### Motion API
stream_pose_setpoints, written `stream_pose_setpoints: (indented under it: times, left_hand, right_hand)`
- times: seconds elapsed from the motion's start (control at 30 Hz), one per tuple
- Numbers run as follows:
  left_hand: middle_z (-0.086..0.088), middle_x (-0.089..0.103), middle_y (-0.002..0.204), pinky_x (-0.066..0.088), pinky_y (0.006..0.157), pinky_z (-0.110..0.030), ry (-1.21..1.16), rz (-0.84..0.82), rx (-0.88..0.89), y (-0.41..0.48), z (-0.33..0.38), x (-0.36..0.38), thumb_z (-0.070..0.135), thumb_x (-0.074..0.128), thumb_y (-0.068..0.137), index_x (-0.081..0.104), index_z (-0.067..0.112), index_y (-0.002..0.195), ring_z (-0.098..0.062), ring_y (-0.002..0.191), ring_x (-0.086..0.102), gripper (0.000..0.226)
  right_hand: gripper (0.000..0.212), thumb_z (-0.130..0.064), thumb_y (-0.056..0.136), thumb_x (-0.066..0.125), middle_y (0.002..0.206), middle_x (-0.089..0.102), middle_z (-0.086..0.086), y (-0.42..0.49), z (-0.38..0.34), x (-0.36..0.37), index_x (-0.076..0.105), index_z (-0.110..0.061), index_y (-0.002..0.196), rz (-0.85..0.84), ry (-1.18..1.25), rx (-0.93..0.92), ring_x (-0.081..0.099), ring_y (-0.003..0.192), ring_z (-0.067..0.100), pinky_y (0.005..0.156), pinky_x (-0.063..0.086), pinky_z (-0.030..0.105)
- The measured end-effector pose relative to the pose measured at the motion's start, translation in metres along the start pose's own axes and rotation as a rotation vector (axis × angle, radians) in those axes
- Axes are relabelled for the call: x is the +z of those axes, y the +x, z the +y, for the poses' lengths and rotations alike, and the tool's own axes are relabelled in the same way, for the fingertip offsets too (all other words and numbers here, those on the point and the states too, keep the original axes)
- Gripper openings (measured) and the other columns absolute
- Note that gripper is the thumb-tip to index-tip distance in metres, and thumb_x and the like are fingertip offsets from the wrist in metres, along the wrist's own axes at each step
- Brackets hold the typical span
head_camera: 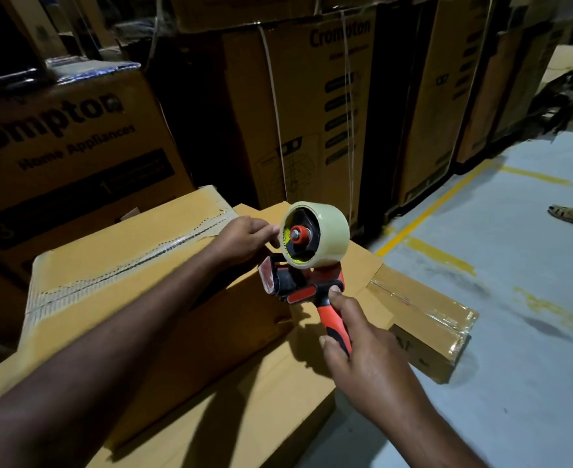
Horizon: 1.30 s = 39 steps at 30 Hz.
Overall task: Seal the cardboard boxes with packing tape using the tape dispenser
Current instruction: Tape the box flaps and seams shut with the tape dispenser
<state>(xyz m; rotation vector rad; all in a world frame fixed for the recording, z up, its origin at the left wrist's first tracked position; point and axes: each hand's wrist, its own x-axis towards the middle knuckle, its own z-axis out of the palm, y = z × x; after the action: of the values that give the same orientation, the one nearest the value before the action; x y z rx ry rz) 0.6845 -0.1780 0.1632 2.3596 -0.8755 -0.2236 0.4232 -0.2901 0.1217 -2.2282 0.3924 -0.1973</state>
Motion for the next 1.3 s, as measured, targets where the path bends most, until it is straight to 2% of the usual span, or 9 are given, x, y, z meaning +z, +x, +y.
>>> stream_pose_setpoints:
  times: [0.07,0.17,0.27,0.53,0.6,0.7,0.8,1.1,1.3]
  left_hand:
    - [0.015,0.07,0.088,0.05,0.077,-0.024,-0.175,-0.041,-0.023,-0.02,0.001,0.001,0.051,0.044,0.104,0.074,0.026,0.094,-0.001,0.082,0.062,0.04]
    - [0.008,0.053,0.146,0.015,0.121,-0.034,0.058,-0.179,0.133,-0.039,-0.016,0.007,0.075,0.024,0.095,0.061,0.025,0.138,-0.004,0.139,0.036,0.076]
    - [0.003,0.041,0.159,0.002,0.127,-0.042,0.14,-0.165,0.185,-0.042,-0.022,0.008,0.058,0.023,0.098,0.051,0.023,0.148,0.0,0.144,0.021,0.067]
    - [0.006,0.047,0.153,0.003,0.125,-0.047,0.191,-0.194,0.225,-0.036,-0.02,0.005,0.069,0.024,0.084,0.058,0.025,0.141,-0.011,0.149,0.027,0.08]
    - [0.005,0.047,0.154,0.006,0.125,-0.049,0.284,-0.193,0.227,-0.036,-0.02,0.005,0.065,0.033,0.087,0.056,0.026,0.143,-0.012,0.15,0.025,0.072]
    - [0.008,0.045,0.154,0.005,0.126,-0.05,0.403,-0.183,0.254,-0.038,-0.021,0.008,0.035,0.06,0.093,0.052,0.029,0.144,-0.012,0.151,0.021,0.052]
    - [0.011,0.05,0.149,0.008,0.126,-0.048,0.382,-0.112,0.263,-0.041,-0.021,0.011,0.036,0.059,0.101,0.058,0.03,0.138,-0.011,0.15,0.025,0.038]
    - [0.005,0.063,0.132,0.017,0.121,-0.044,0.391,0.019,0.23,-0.038,-0.012,0.021,0.028,0.054,0.104,0.067,0.022,0.122,-0.016,0.142,0.04,0.024]
    - [0.0,0.061,0.129,0.011,0.124,-0.038,0.471,0.043,0.236,-0.075,-0.043,0.004,0.022,0.05,0.104,0.062,0.02,0.112,-0.02,0.146,0.035,0.014]
  right_hand:
    - [0.062,-0.039,0.102,0.05,0.107,0.054,-0.01,-0.001,0.002,0.001,0.014,-0.045,0.152,-0.002,0.008,0.001,0.057,0.091,0.006,0.066,0.04,0.013]
    - [0.063,-0.04,0.102,0.049,0.106,0.055,-0.008,-0.002,0.006,0.008,0.012,-0.045,0.153,-0.01,0.014,0.01,0.055,0.087,0.002,0.058,0.041,0.011]
    - [0.067,-0.041,0.103,0.048,0.125,0.057,-0.003,-0.006,0.003,0.021,0.006,-0.045,0.156,-0.024,0.039,0.029,0.059,0.104,0.008,0.066,0.04,0.011]
    - [0.066,-0.041,0.103,0.048,0.132,0.055,-0.006,-0.01,0.003,0.036,0.006,-0.048,0.153,-0.009,0.069,0.012,0.054,0.095,0.003,0.068,0.042,0.01]
    - [0.06,-0.041,0.1,0.054,0.117,0.063,-0.006,-0.011,0.007,0.044,0.016,-0.058,0.143,-0.023,0.214,0.077,0.063,0.084,0.006,0.064,0.05,0.012]
    - [0.058,-0.046,0.094,0.059,0.108,0.065,0.0,-0.019,0.012,0.064,0.024,-0.07,0.134,-0.14,0.353,0.247,0.069,0.085,0.017,0.075,0.062,0.038]
    - [0.057,-0.046,0.096,0.059,0.116,0.058,0.0,-0.024,0.015,0.073,0.023,-0.076,0.129,-0.161,0.375,0.311,0.068,0.088,0.016,0.073,0.062,0.033]
    - [0.038,-0.009,0.096,0.064,0.071,0.065,0.015,0.015,0.035,0.023,0.054,-0.031,0.126,-0.016,0.623,0.357,0.06,0.054,0.025,0.051,0.053,0.035]
    - [0.028,-0.005,0.099,0.059,0.073,0.058,0.021,0.047,0.026,0.007,0.056,-0.029,0.113,0.024,0.765,0.298,0.055,0.055,0.027,0.052,0.051,0.036]
